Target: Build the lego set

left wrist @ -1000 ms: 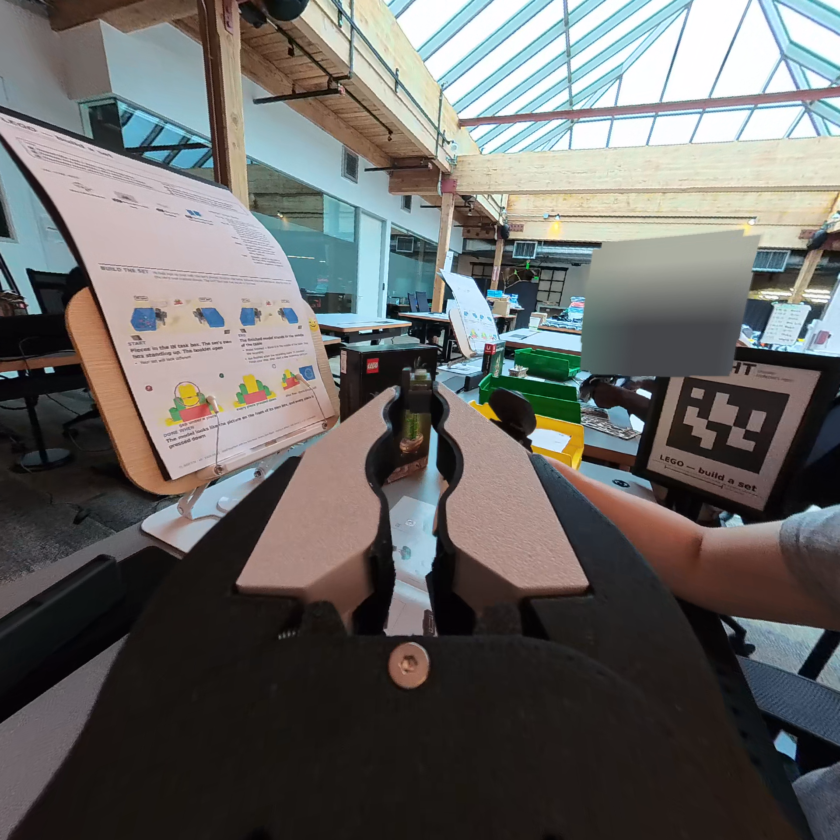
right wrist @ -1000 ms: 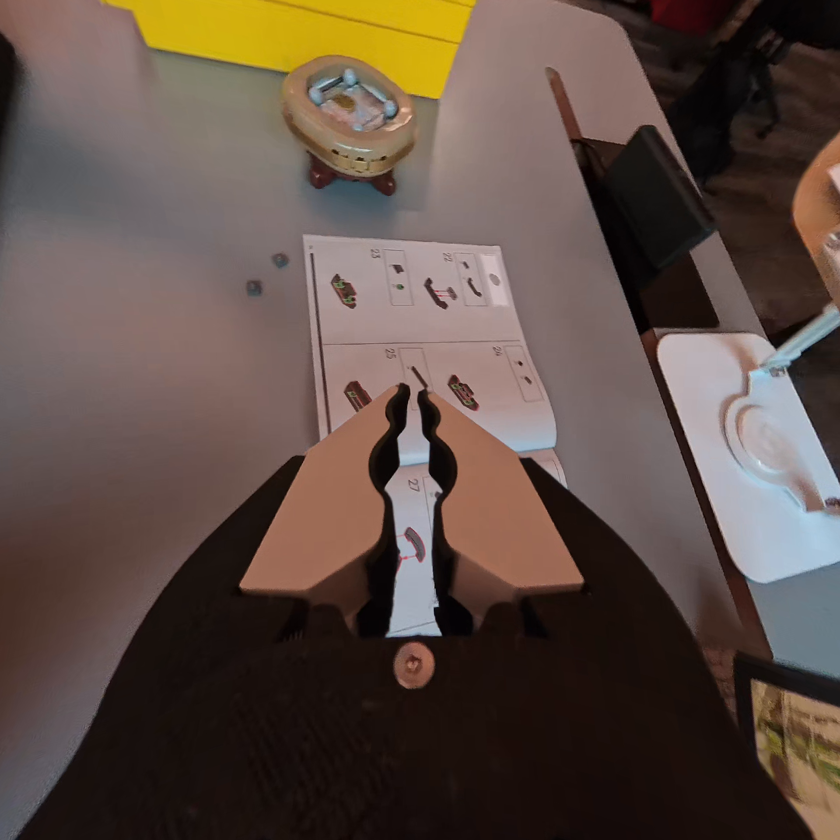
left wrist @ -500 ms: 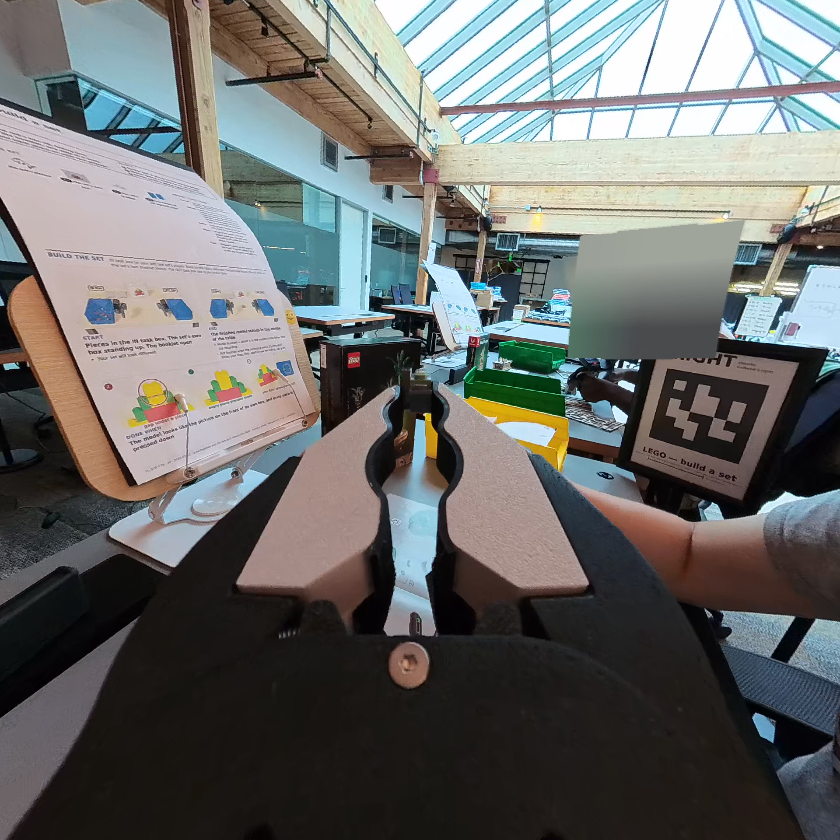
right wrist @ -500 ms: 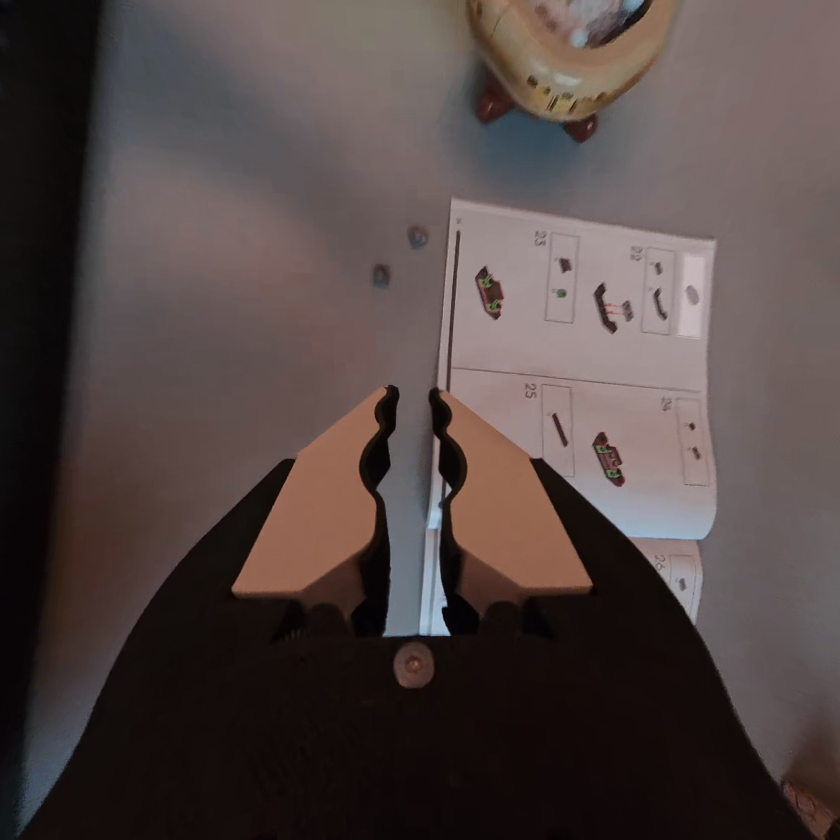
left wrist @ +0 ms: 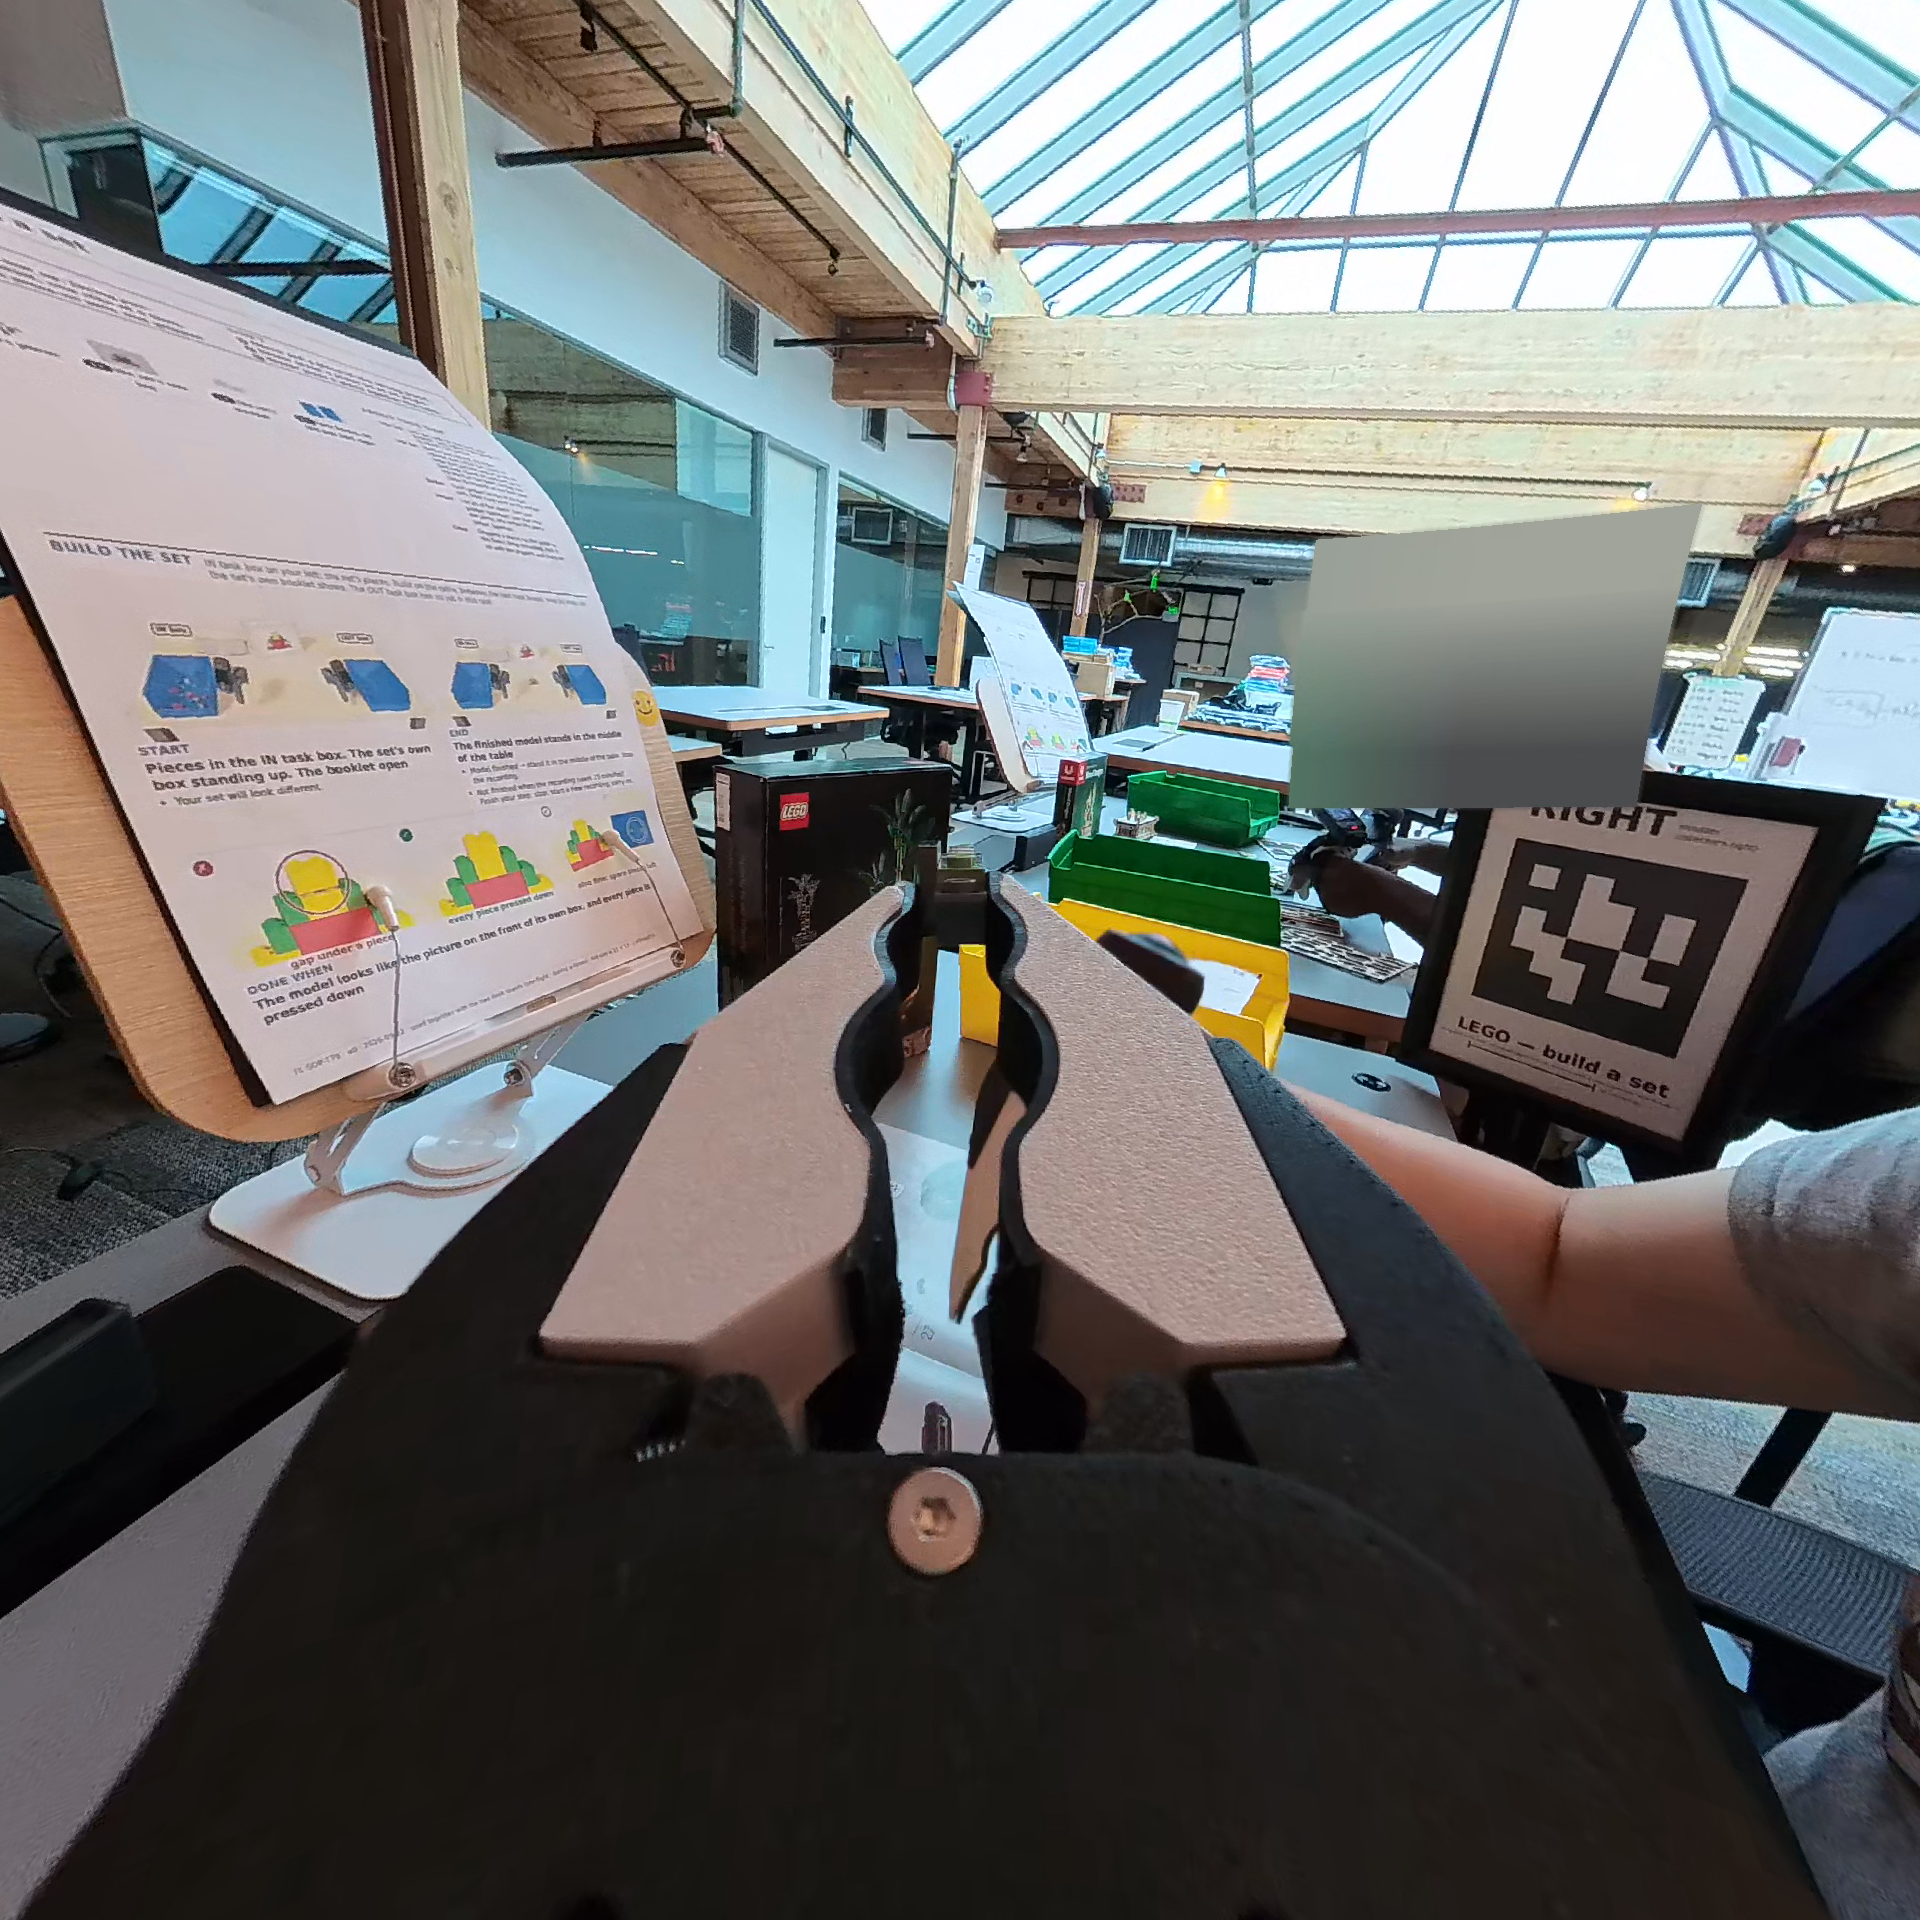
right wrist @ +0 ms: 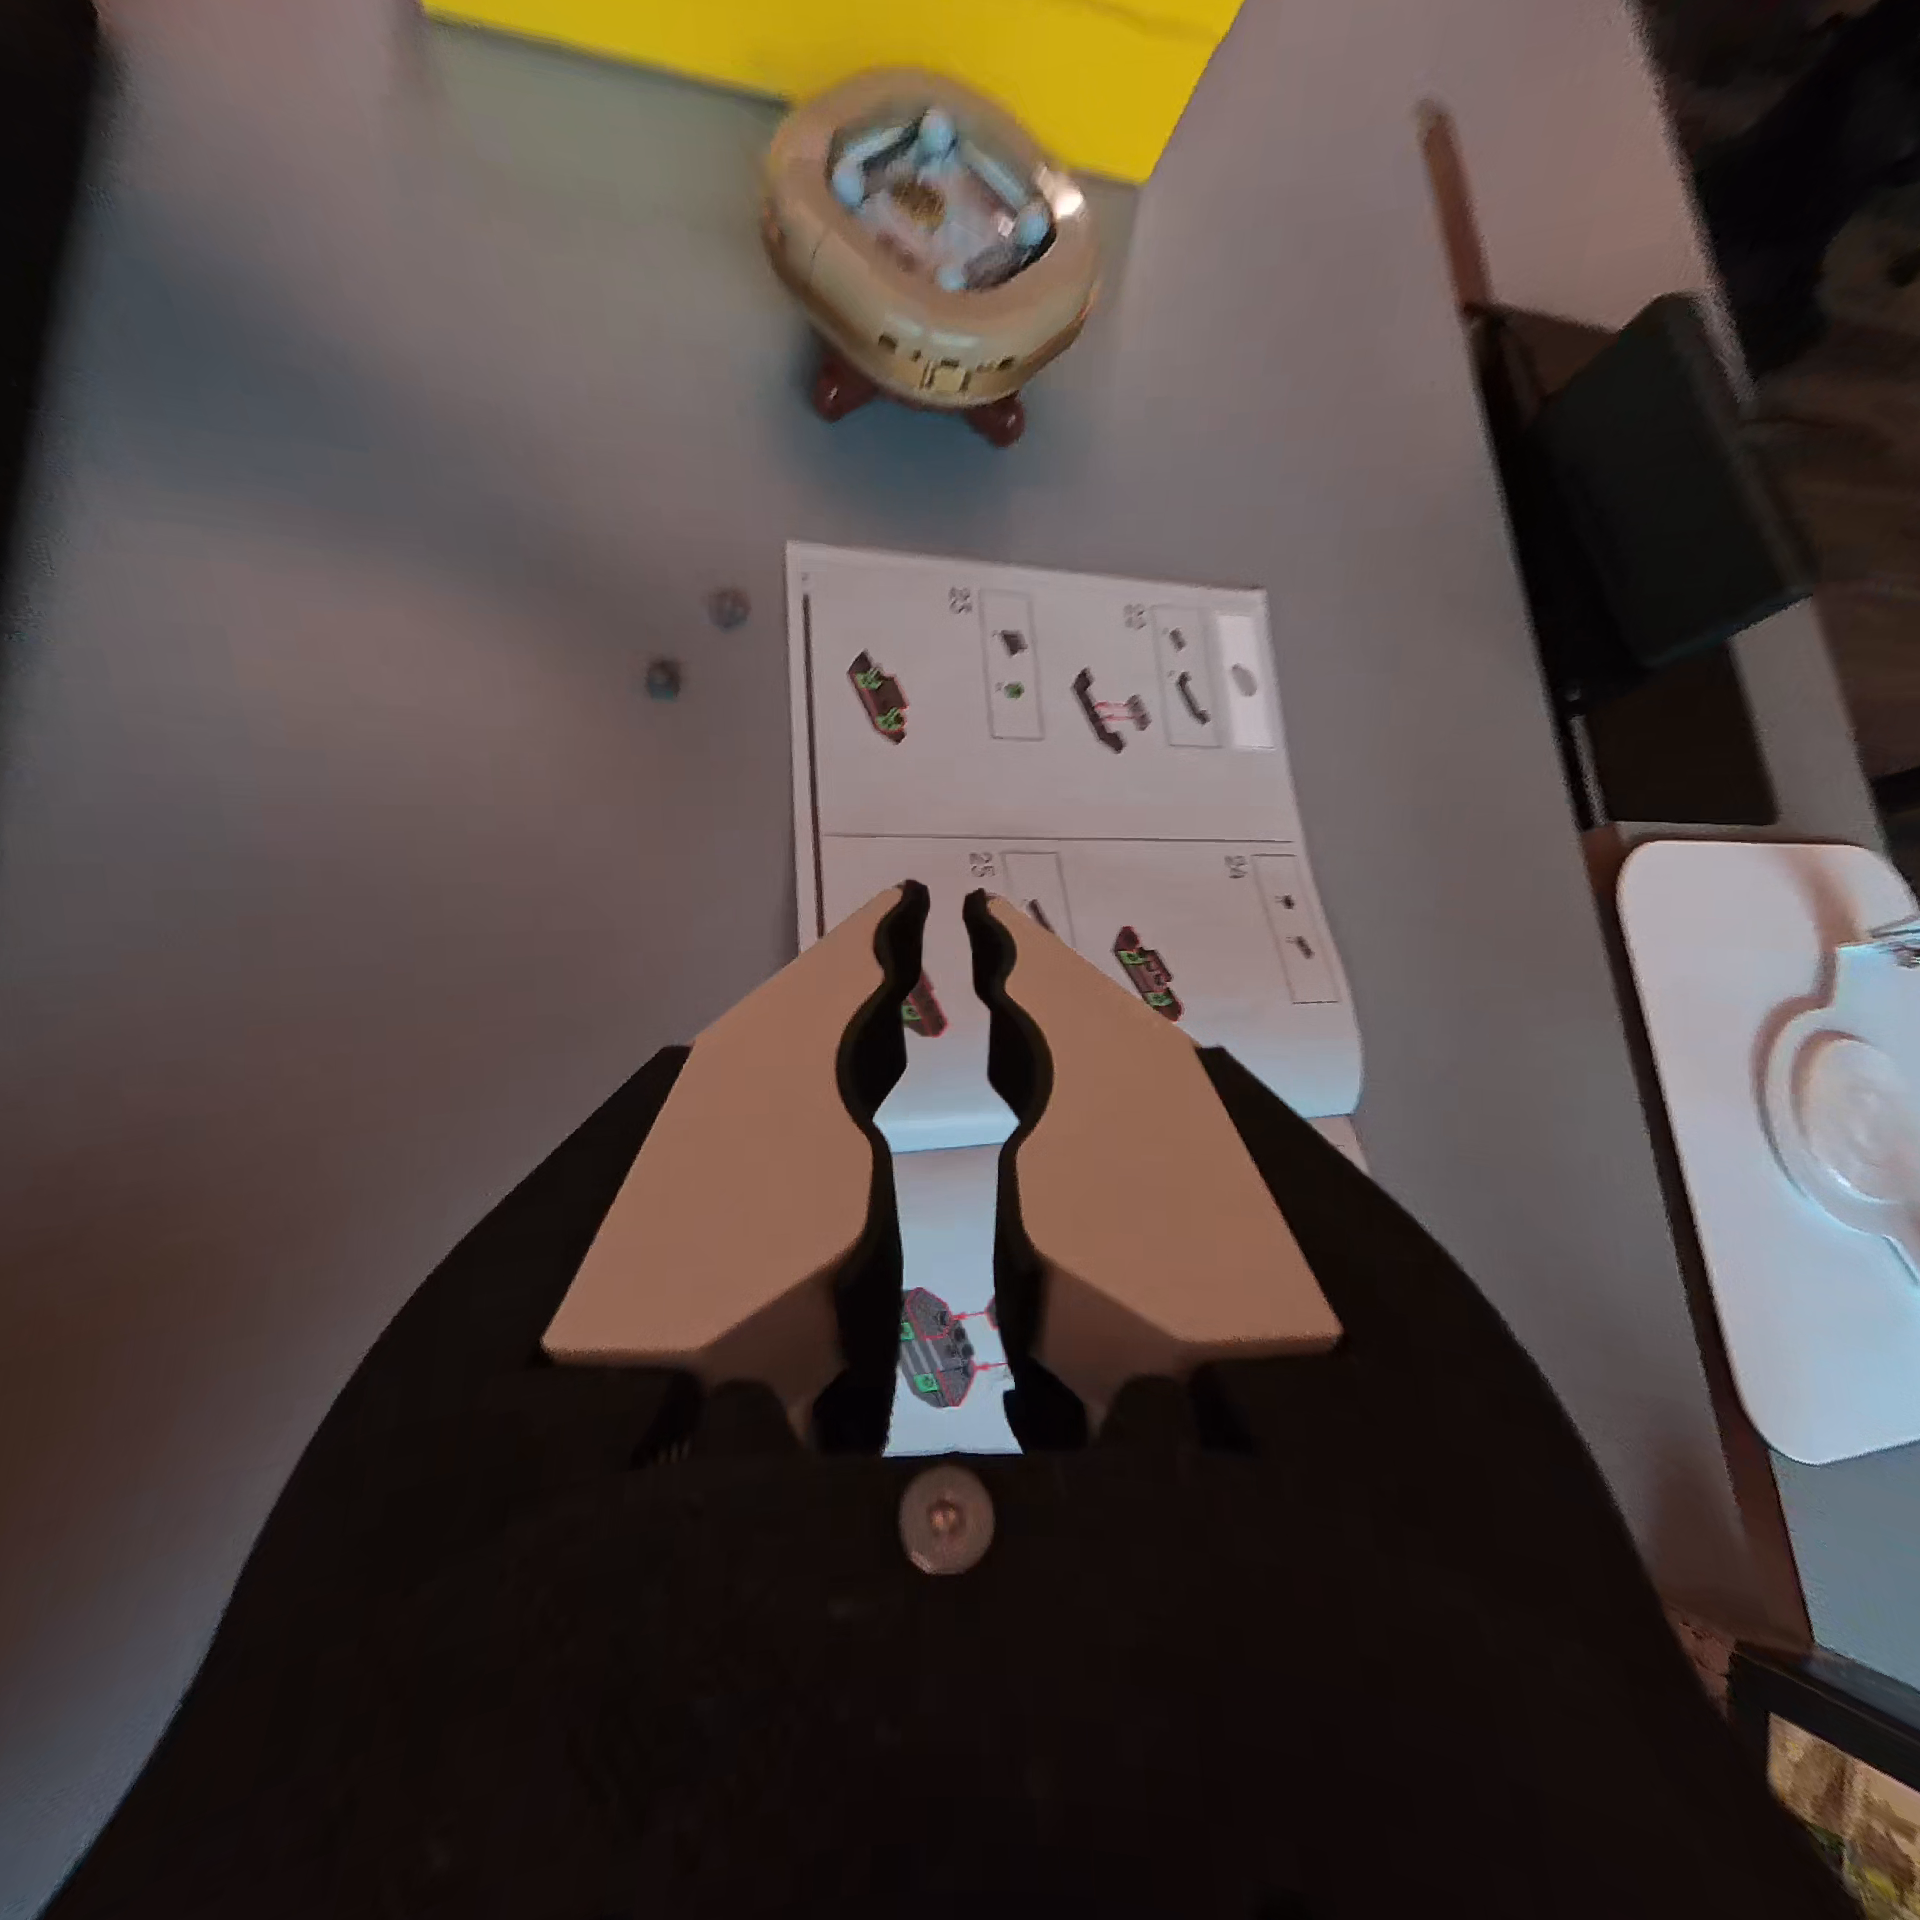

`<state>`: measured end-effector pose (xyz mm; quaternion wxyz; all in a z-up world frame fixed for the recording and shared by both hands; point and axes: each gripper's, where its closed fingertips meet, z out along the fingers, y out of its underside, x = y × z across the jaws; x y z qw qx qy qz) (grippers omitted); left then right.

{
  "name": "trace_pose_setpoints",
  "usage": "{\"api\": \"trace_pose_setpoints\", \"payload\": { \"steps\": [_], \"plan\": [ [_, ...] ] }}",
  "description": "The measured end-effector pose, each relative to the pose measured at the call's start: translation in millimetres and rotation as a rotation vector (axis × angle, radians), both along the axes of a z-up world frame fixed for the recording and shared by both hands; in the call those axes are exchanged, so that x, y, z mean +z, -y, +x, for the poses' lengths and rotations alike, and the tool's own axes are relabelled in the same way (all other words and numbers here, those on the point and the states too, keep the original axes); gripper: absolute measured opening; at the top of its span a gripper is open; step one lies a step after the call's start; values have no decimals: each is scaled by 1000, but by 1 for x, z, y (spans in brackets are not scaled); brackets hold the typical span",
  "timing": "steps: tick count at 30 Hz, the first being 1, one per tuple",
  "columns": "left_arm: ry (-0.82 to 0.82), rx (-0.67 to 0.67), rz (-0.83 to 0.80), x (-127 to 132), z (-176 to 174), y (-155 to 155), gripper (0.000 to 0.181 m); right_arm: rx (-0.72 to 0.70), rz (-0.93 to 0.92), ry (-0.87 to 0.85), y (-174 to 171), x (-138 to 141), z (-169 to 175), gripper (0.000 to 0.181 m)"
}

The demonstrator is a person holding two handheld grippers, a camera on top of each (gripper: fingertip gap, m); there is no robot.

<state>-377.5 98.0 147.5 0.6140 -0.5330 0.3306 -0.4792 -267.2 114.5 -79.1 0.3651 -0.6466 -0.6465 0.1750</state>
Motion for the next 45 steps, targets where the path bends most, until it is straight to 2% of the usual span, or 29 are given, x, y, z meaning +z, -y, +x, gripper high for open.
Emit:
{"api": "trace_pose_setpoints", "payload": {
  "steps": [6,12,17,20,23,24,28,31,35,39,45],
  "plan": [
    [5,-14,6,2,4,4,8,-69,57,-211,-10,50,9,2],
    [16,-42,7,5,9,9,9,-104,192,-489,-18,109,19,0],
    [20,-61,-6,3,14,9,9,-190,225,-590,-25,137,38,0],
    [21,-60,-18,1,15,6,9,-202,233,-595,-24,141,42,0],
    [18,-55,-13,1,14,6,9,-192,222,-495,-26,124,37,1],
    [14,-49,-9,2,14,6,9,-181,178,-444,-24,112,31,9],
    [-3,-10,0,1,9,3,8,-99,-42,-175,-2,49,-8,5],
    [9,-7,1,3,6,2,8,-32,-15,121,14,-9,-35,5],
    [7,2,5,3,5,1,8,106,26,340,38,-58,-68,7],
    [28,34,18,7,-1,-2,9,141,-12,401,44,-78,-81,10],
    [46,27,14,9,-4,-2,8,178,-40,388,55,-77,-95,11]
  ]
}}
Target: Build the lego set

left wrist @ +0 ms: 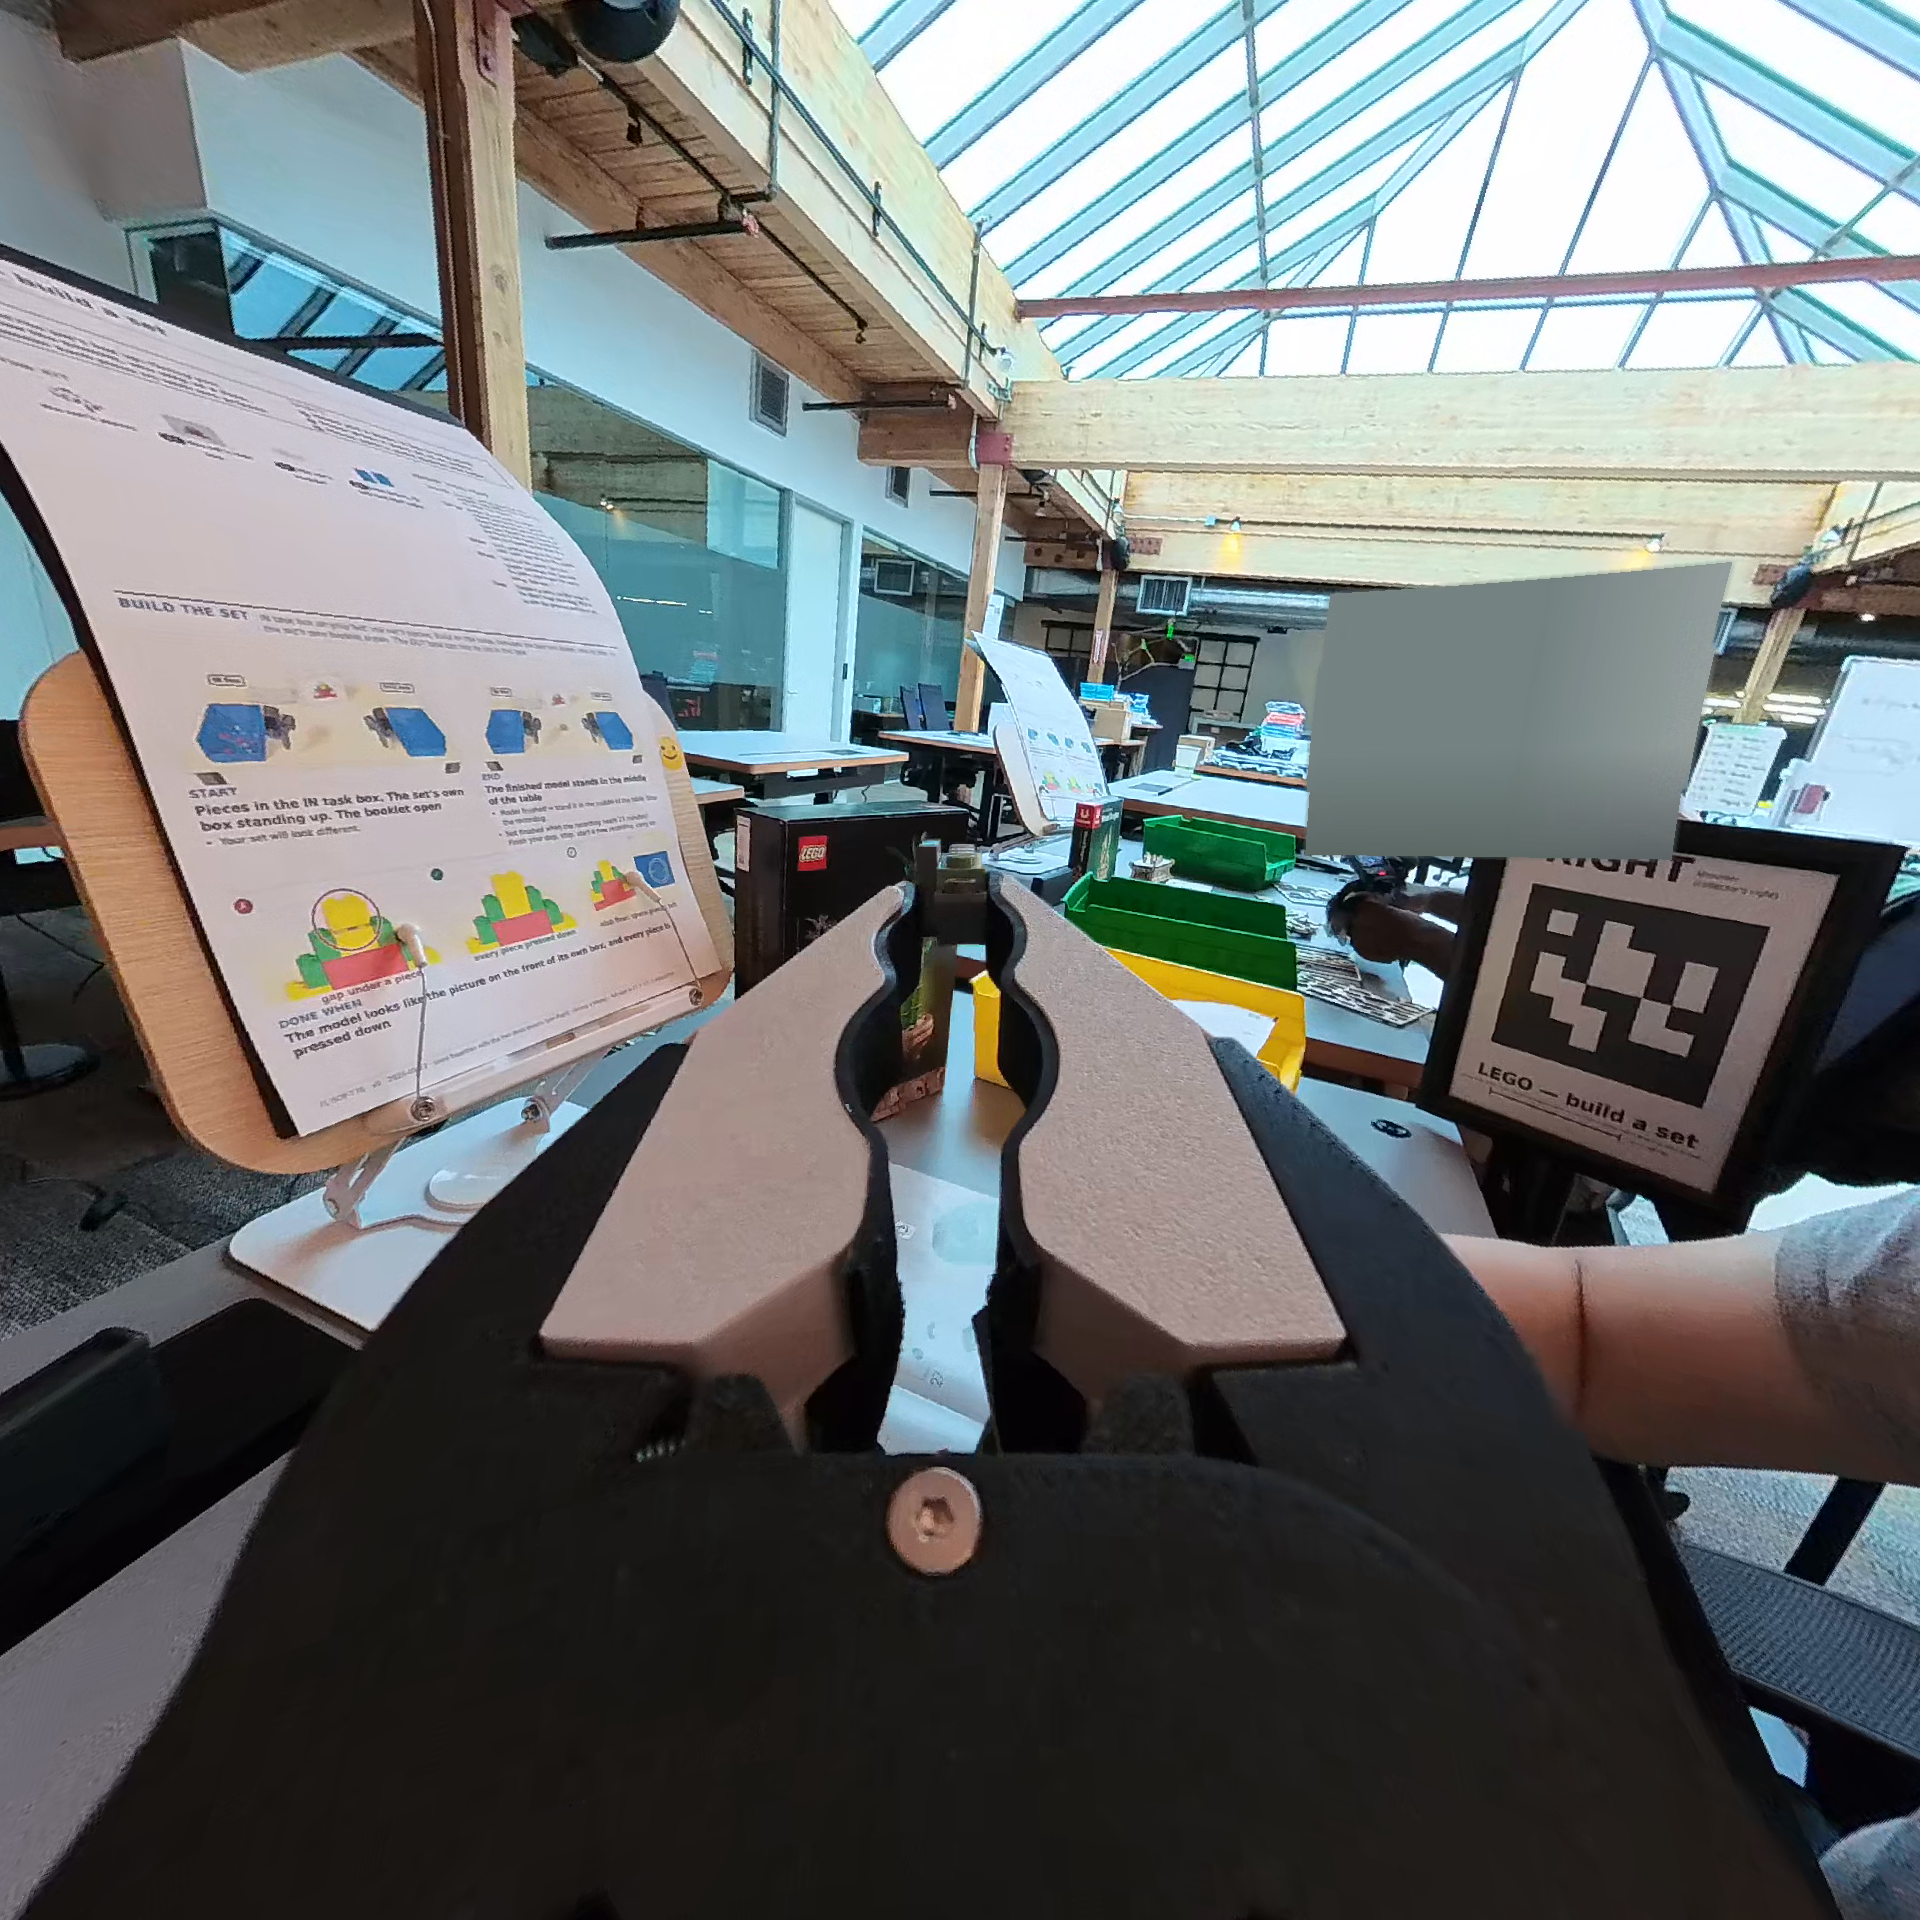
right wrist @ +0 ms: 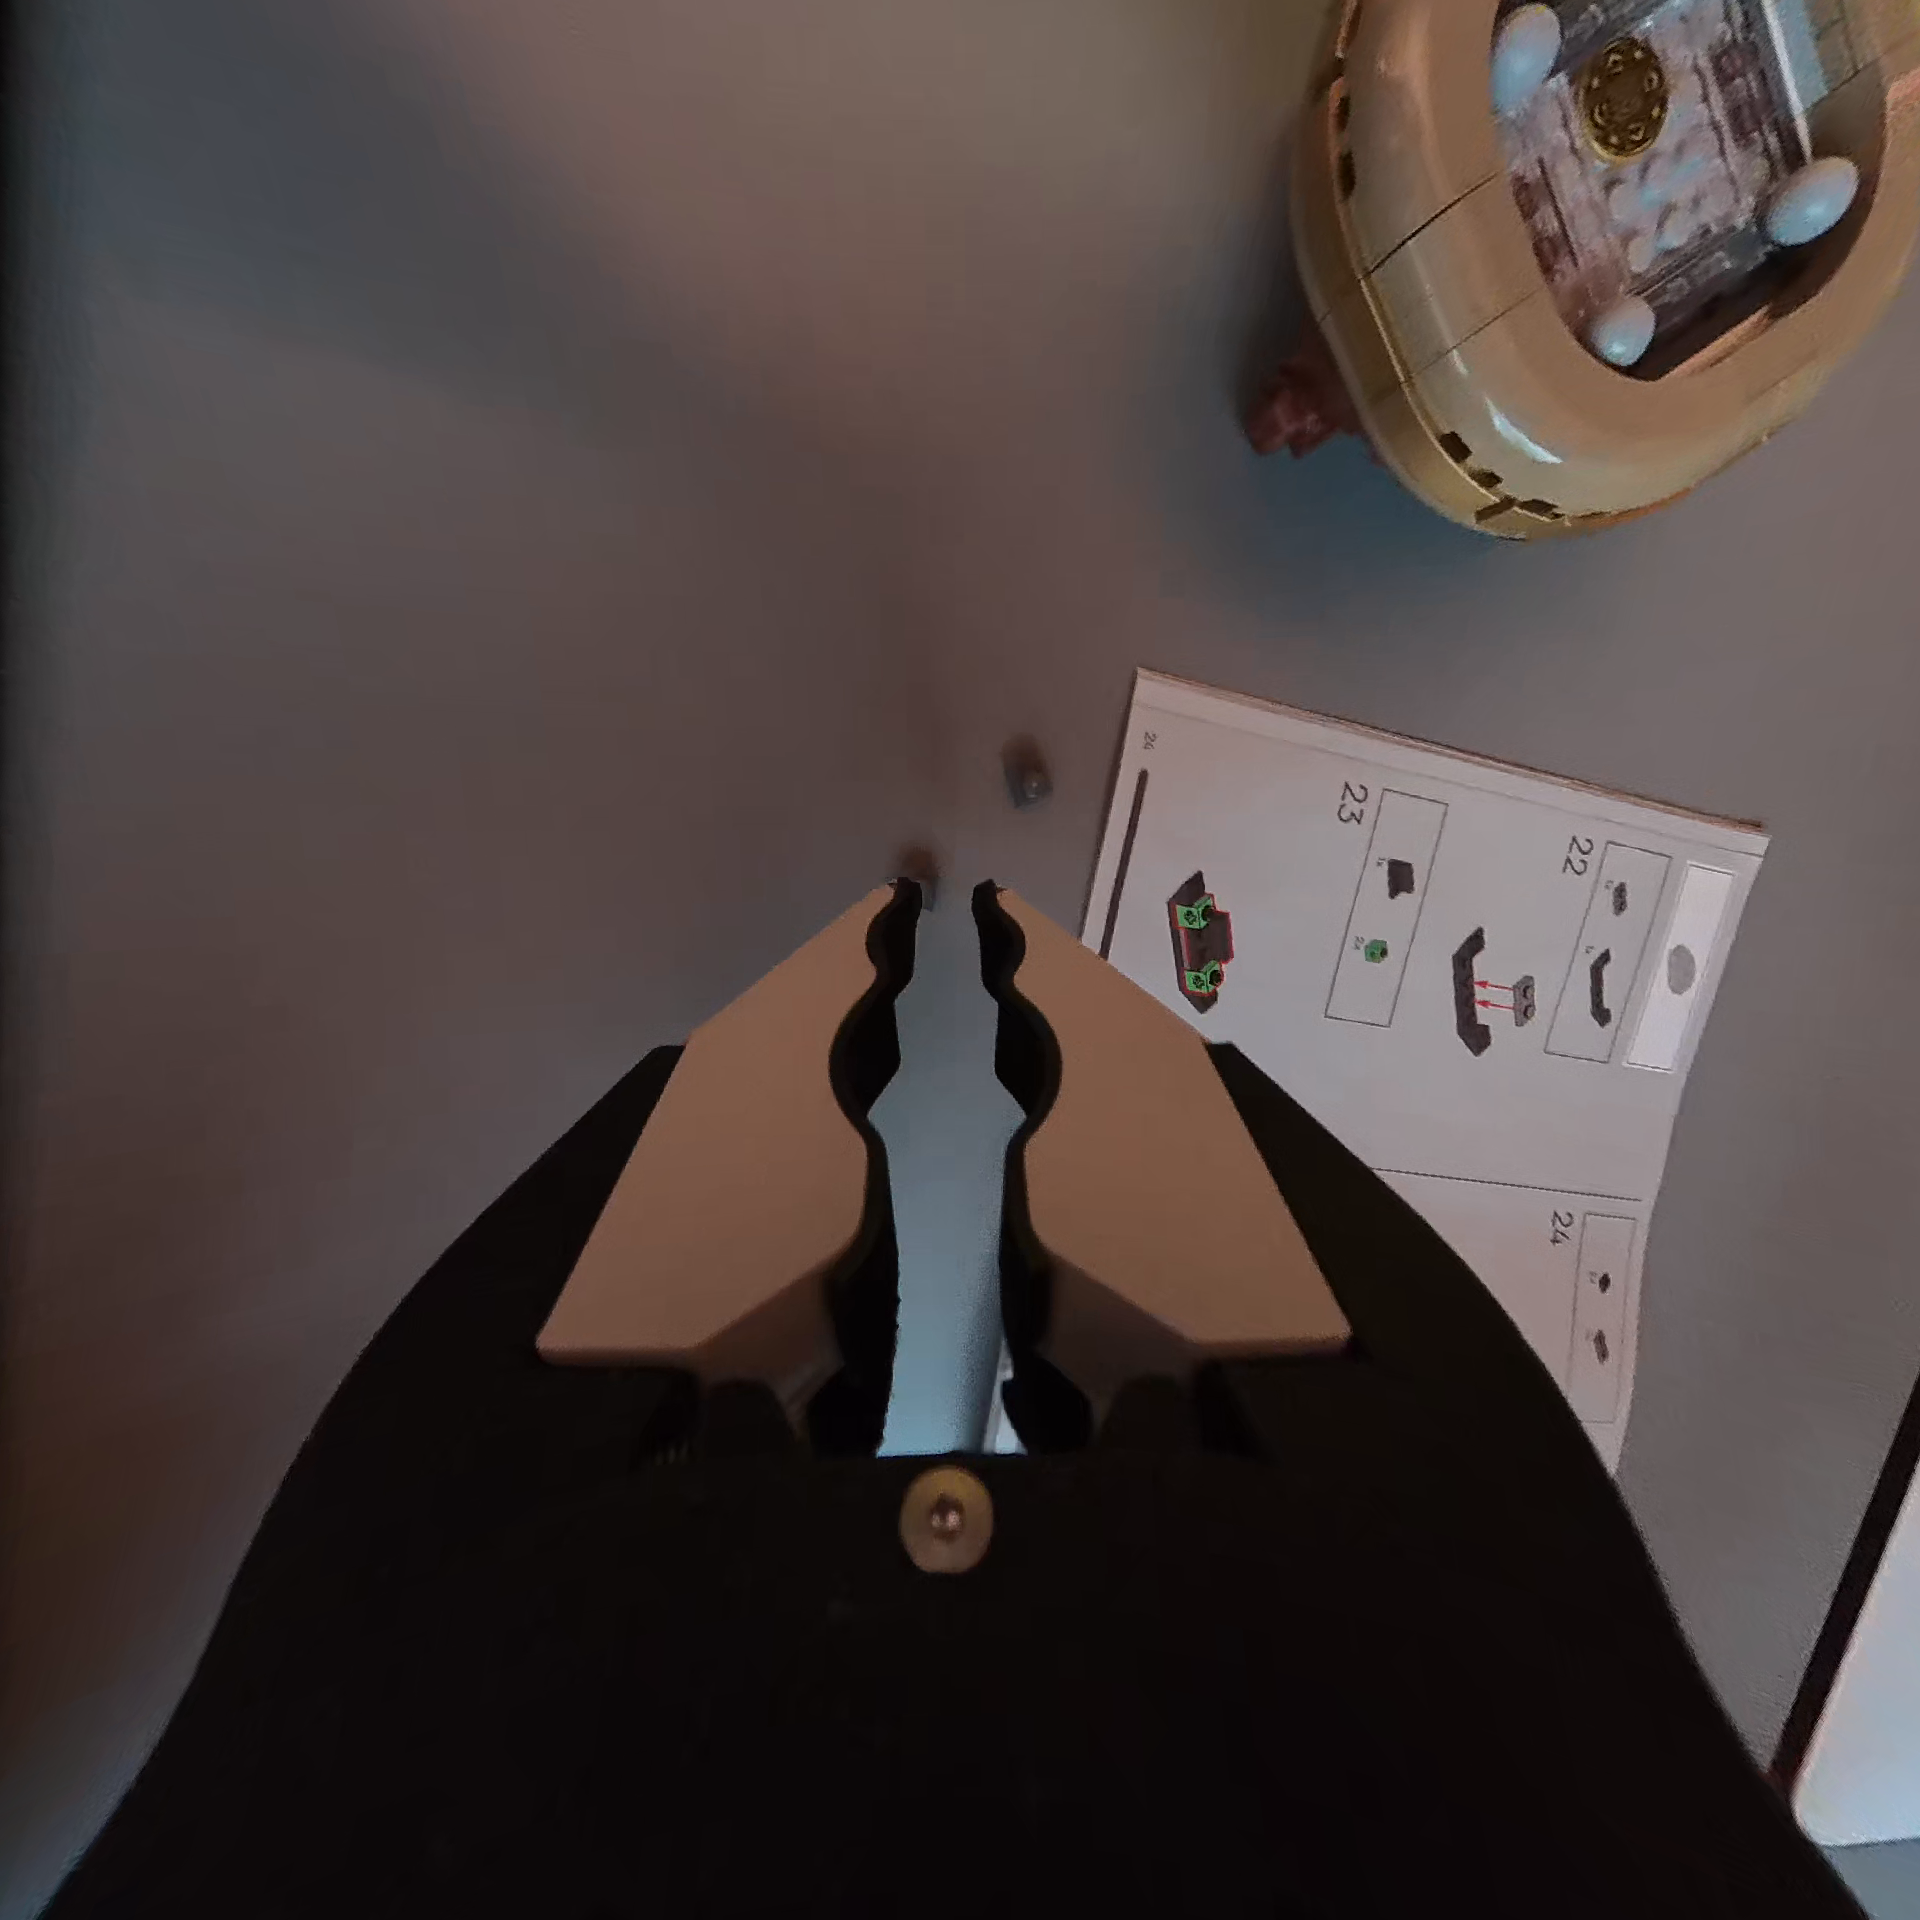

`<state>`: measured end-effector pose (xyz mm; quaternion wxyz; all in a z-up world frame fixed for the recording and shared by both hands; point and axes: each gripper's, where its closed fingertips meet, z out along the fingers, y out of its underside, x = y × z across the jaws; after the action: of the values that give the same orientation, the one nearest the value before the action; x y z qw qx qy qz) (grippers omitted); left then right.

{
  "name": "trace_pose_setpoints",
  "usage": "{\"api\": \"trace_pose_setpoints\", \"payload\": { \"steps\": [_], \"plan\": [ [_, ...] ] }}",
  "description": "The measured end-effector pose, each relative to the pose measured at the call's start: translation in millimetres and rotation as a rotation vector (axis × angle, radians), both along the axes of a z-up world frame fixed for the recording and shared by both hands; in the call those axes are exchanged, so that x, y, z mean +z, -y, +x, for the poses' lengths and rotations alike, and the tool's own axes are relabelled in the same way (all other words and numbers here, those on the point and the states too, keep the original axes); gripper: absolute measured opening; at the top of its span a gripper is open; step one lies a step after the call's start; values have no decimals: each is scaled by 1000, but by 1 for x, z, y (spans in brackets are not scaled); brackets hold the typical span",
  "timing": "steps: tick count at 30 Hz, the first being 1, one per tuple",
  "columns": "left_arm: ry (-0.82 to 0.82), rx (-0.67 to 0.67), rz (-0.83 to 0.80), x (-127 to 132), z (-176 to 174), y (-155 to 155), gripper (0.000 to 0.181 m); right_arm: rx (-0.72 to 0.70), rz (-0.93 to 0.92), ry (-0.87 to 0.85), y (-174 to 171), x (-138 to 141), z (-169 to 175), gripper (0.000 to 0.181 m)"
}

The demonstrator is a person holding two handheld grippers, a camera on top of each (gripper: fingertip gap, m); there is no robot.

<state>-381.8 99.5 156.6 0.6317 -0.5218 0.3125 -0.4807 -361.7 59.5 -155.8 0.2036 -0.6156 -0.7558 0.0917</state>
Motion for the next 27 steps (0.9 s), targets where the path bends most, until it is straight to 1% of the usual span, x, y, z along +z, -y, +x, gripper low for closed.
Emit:
{"api": "trace_pose_setpoints", "payload": {
  "steps": [4,10,22,27],
  "plan": [
    [-4,-7,1,0,3,1,8,-8,-25,21,3,-5,0,11],
    [-1,-13,0,0,4,1,9,-6,-33,15,3,-6,-1,5],
    [7,-38,-7,1,6,3,8,-12,-55,14,3,-10,-2,5],
    [-2,-38,-7,-1,8,3,9,-3,-62,-2,2,-10,-1,0]
  ]
}}
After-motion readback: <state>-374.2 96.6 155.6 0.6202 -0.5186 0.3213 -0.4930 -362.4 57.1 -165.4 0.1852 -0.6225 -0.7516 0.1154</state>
